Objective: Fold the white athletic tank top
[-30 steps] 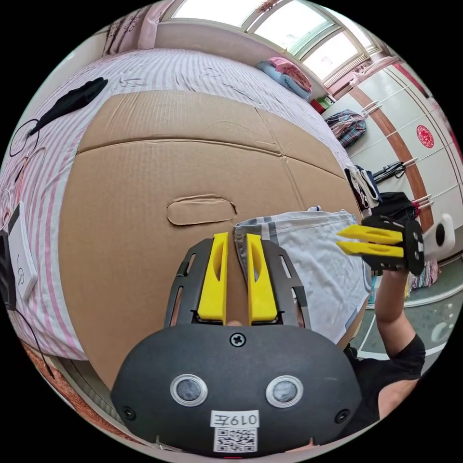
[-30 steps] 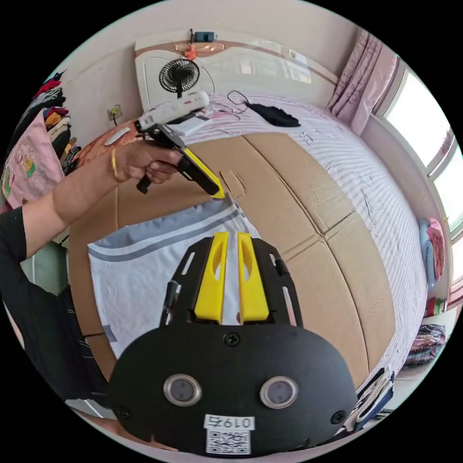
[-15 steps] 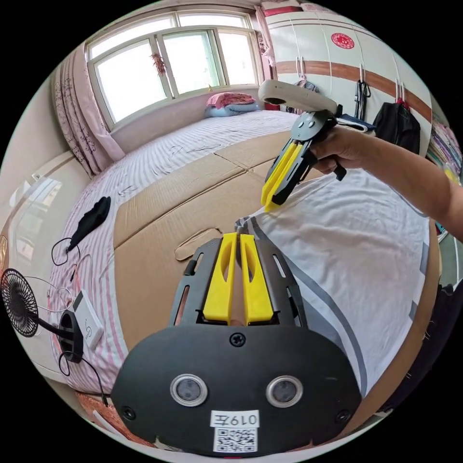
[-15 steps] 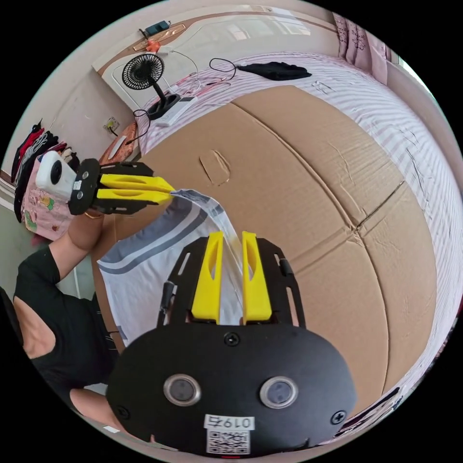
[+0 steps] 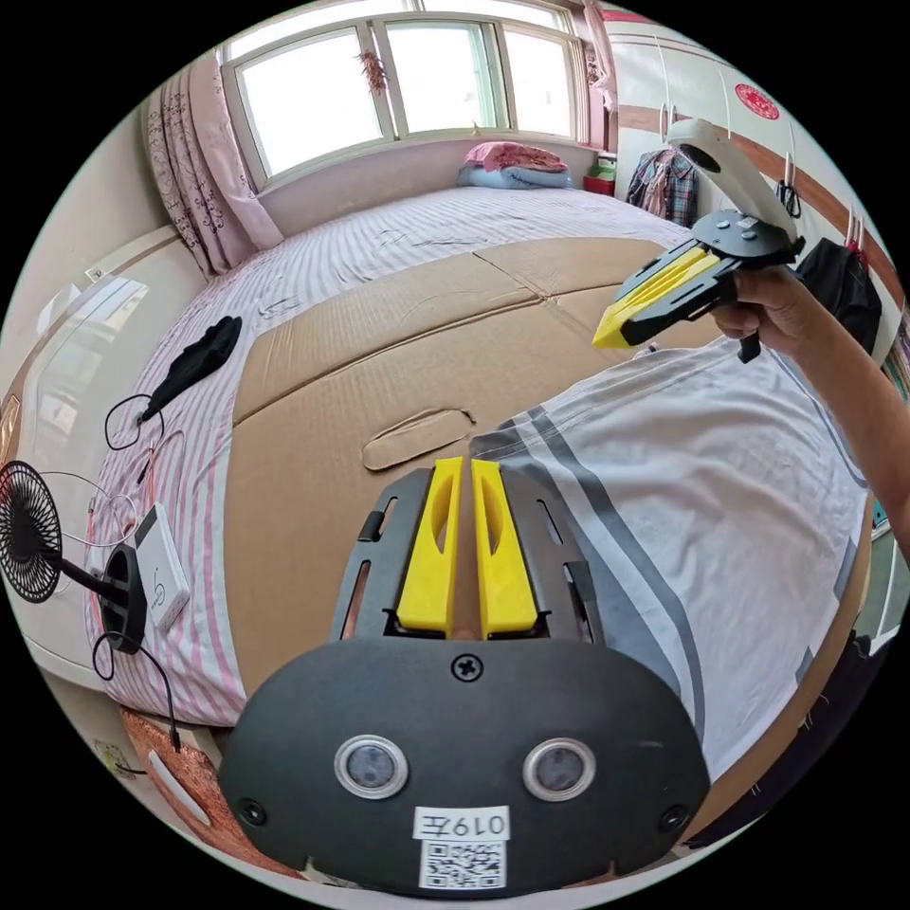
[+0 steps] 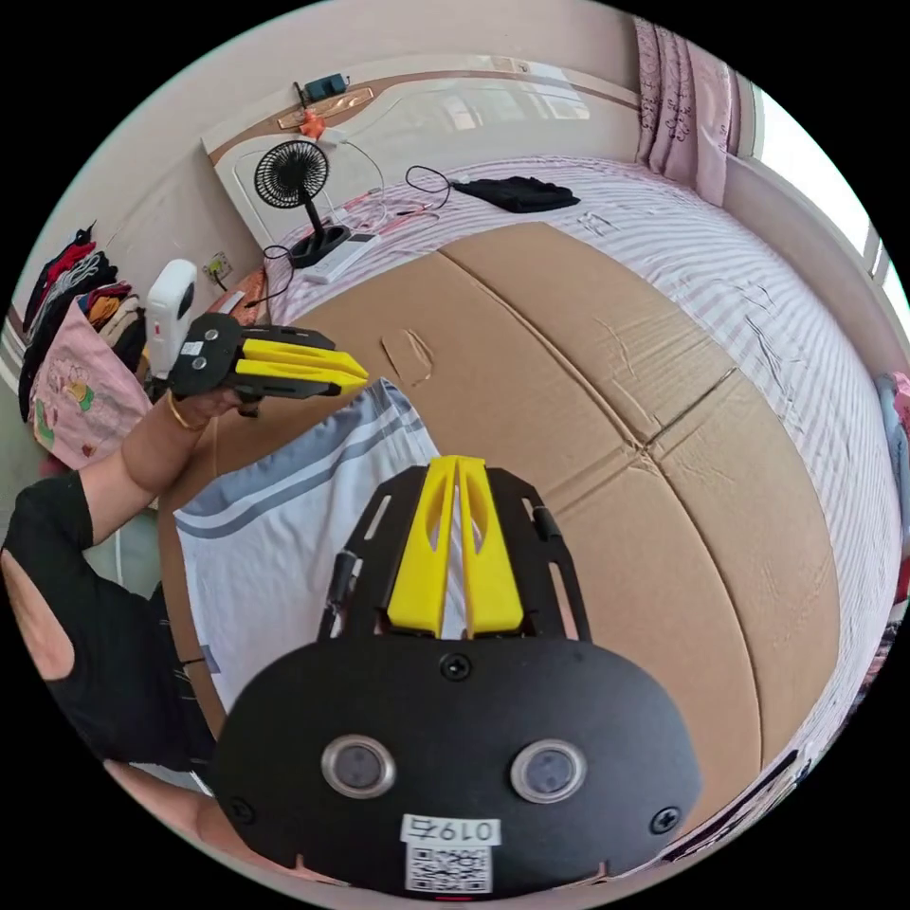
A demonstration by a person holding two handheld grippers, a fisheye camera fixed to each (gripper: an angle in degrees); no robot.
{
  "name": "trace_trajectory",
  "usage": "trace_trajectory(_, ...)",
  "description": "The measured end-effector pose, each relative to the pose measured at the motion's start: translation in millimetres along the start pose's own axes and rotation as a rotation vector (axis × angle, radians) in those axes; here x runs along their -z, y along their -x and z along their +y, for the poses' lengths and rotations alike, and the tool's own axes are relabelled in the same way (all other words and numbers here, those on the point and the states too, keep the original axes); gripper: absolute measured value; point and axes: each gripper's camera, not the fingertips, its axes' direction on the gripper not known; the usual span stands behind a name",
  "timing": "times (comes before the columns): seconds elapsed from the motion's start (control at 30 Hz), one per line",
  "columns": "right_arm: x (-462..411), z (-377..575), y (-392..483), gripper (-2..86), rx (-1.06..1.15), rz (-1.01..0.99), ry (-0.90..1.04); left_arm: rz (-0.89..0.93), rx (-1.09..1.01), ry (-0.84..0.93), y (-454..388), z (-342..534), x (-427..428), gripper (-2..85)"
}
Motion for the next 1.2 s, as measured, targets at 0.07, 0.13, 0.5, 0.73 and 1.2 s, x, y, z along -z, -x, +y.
trace_trajectory(0.07, 3.6, 6.1, -7.6, 0.6, 0.051, -0.050, 0.053, 0.042, 0.035, -0.009, 4.3, 1.3, 1.5, 1.4)
trace_trajectory(0.13, 2.2, 11.8, -12.8, 1.7, 0.084, -0.038, 0.109, 0.063, 0.063, -0.012, 8.0, 1.8, 2.5, 1.5)
trace_trajectory(0.5, -4.1, 23.0, -42.2, 1.2, 0.129, -0.021, 0.173, 0.078, 0.076, -0.004, -1.3, 1.3, 6.0, 1.4)
trace_trajectory(0.73, -5.6, 20.0, -47.8, 5.1, 0.167, 0.013, 0.207, 0.075, 0.087, 0.004, -5.1, 1.6, 8.2, 1.5)
trace_trajectory(1.2, 4.2, 33.2, -57.8, -0.7, 0.190, 0.019, 0.217, 0.072, 0.085, 0.009, -20.2, -2.9, 13.7, 1.4)
